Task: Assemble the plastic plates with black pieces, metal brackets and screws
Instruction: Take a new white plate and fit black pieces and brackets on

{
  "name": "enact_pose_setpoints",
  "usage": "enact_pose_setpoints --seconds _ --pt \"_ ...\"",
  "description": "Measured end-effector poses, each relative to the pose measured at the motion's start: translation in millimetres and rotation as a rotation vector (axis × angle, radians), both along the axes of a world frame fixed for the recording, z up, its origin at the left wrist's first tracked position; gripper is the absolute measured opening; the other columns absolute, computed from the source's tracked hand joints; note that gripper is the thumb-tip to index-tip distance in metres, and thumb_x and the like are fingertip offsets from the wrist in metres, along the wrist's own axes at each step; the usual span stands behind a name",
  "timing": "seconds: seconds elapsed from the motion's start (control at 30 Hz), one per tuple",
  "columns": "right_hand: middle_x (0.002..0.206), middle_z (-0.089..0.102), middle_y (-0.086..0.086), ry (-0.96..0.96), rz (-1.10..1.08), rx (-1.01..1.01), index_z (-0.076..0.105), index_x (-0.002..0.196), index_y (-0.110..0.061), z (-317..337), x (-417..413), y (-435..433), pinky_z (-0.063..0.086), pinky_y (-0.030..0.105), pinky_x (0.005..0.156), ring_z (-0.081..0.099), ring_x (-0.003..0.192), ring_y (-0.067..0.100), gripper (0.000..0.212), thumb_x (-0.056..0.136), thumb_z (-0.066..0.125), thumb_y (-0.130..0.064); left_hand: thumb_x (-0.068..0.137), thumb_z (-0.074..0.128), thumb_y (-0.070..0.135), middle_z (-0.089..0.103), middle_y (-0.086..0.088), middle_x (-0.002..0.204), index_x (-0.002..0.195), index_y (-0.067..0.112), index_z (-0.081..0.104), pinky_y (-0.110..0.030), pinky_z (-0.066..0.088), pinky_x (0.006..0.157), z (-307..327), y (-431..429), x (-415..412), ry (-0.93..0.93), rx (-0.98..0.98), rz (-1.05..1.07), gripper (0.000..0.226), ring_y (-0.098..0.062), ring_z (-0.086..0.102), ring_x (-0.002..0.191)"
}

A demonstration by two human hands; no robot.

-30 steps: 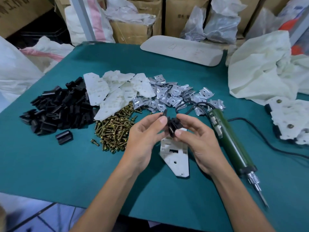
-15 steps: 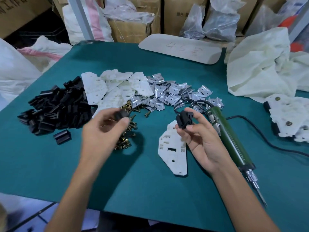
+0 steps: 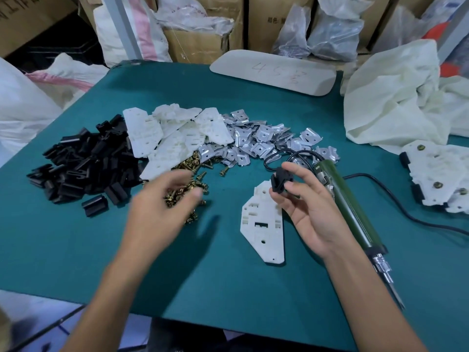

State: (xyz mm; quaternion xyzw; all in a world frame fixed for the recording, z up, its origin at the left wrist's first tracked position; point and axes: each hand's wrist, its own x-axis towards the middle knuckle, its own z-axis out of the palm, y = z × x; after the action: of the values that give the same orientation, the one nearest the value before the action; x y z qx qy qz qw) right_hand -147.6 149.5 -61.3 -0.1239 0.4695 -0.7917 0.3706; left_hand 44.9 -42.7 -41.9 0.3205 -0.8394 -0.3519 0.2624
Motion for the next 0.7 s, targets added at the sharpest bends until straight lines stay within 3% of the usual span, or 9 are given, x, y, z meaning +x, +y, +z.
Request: enact_pose_setpoints --seconds 0.1,0.2,0.3,0.47,0.57,0.7 --pt "0.102 0.076 0.01 0.026 0.03 0.012 0.075 0.119 -0.021 2 2 2 0.059 0.025 0.083 0.074 0.09 0.022 0.035 0.089 0.064 -0.004 0.078 0.066 0.065 0.063 0.032 0.119 0.123 0.049 0.059 -0.017 0.044 0.093 7 40 -39 -0.041 0.111 -0.298 0.048 0.009 0.055 0.114" --pt "0.103 0.074 0.013 0.06 0.058 0.038 0.073 0.121 -0.022 2 4 3 0.06 0.025 0.078 0.074 0.089 0.02 0.034 0.092 0.066 -0.005 0.08 0.069 0.062 0.061 0.035 0.121 0.126 0.049 0.057 -0.009 0.041 0.093 7 59 -66 -0.039 0.14 -0.409 0.05 0.013 0.052 0.116" --pt "0.103 0.075 0.011 0.067 0.06 0.023 0.074 0.116 -0.023 5 5 4 0.058 0.023 0.076 0.072 0.086 0.015 0.029 0.088 0.071 -0.013 0.083 0.076 0.045 0.068 0.028 0.108 0.115 0.043 0.066 -0.019 0.048 0.091 5 61 -75 0.054 0.166 -0.363 0.033 0.003 0.06 0.105" --pt "0.103 0.077 0.01 0.076 -0.077 0.008 0.064 0.101 -0.018 5 5 -1 0.054 0.02 0.073 0.069 0.084 0.011 0.022 0.082 0.074 -0.013 0.073 0.071 0.051 0.064 0.028 0.101 0.106 0.048 0.064 -0.011 0.043 0.079 2 47 -73 0.008 0.107 -0.304 0.034 0.003 0.056 0.095" --pt "0.103 0.078 0.009 0.075 -0.15 0.046 0.054 0.094 -0.018 4 1 0 0.051 0.017 0.066 0.066 0.077 0.008 0.025 0.09 0.065 0.004 0.081 0.073 0.037 0.058 0.018 0.112 0.119 0.038 0.065 -0.021 0.039 0.093 -5 26 -78 -0.133 -0.082 -0.228 0.039 -0.005 0.049 0.106" --pt "0.109 0.078 0.008 0.094 -0.163 0.106 0.058 0.109 -0.016 1 -1 1 0.054 0.018 0.074 0.066 0.085 0.012 0.036 0.088 0.061 0.012 0.09 0.069 0.023 0.057 -0.002 0.131 0.136 0.02 0.058 -0.027 0.03 0.104 -13 11 -83 -0.361 -0.253 -0.173 0.048 -0.023 0.04 0.124"
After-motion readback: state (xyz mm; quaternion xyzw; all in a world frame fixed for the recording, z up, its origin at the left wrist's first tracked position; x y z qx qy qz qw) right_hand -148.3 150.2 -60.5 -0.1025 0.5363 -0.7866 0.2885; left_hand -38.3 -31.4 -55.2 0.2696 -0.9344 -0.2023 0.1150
